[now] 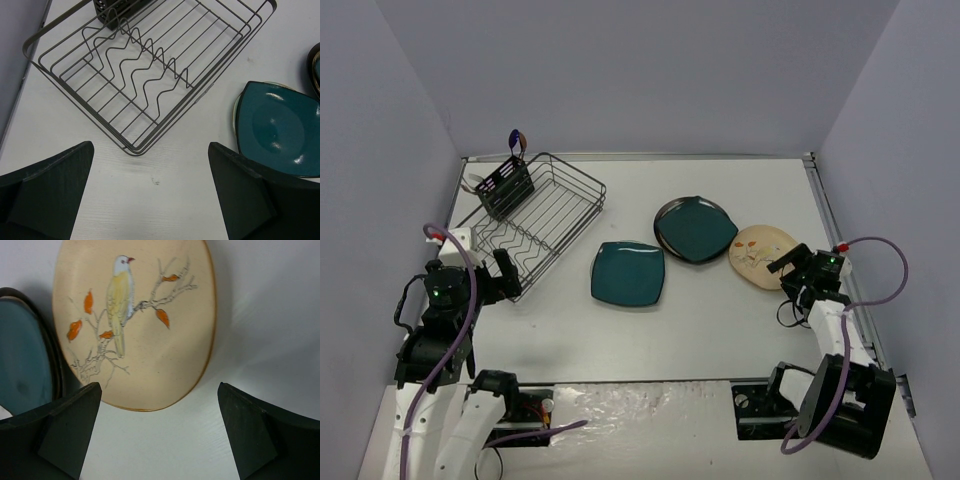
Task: Load the plates into the dish rack
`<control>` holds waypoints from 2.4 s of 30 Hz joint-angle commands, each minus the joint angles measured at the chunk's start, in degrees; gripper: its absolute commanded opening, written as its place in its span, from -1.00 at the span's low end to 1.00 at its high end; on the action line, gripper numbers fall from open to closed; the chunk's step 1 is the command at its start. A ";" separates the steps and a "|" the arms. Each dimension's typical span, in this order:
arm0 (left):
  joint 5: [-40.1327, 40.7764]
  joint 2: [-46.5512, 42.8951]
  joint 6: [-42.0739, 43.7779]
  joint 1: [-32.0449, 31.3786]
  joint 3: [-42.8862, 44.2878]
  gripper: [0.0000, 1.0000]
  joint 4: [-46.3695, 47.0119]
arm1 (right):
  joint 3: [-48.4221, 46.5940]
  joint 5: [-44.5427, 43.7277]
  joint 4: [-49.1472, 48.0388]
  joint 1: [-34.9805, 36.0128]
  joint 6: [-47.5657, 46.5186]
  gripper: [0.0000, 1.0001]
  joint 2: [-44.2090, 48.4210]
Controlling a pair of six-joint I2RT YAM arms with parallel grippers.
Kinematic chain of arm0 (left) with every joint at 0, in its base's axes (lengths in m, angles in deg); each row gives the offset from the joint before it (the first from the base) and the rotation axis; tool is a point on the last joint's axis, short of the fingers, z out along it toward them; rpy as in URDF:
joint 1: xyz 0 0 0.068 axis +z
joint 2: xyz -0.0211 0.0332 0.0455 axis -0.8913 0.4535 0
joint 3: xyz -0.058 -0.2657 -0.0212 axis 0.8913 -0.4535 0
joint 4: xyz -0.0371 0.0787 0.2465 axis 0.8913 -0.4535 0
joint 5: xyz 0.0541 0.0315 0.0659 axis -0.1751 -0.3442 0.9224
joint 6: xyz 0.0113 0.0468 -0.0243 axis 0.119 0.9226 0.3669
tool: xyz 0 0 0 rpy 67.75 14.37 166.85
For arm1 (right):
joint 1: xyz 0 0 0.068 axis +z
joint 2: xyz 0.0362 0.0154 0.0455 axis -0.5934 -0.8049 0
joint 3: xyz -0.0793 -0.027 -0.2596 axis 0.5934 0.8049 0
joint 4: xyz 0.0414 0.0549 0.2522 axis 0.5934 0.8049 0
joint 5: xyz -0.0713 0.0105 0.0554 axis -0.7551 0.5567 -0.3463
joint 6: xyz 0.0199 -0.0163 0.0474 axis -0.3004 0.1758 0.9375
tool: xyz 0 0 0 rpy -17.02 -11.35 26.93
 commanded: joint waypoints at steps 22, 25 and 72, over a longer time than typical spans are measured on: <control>-0.78 -0.35 0.34 -0.72 0.95 0.94 3.38 | 11.54 14.87 -33.18 -9.47 11.15 0.59 -18.12; -0.91 -0.35 0.40 -0.68 0.86 0.94 3.35 | 11.87 14.88 -34.49 -9.47 11.12 0.46 -19.84; -20.02 8.15 -13.53 -0.70 7.10 0.94 11.26 | -3.90 29.46 -41.90 -2.45 15.64 -1.00 1.18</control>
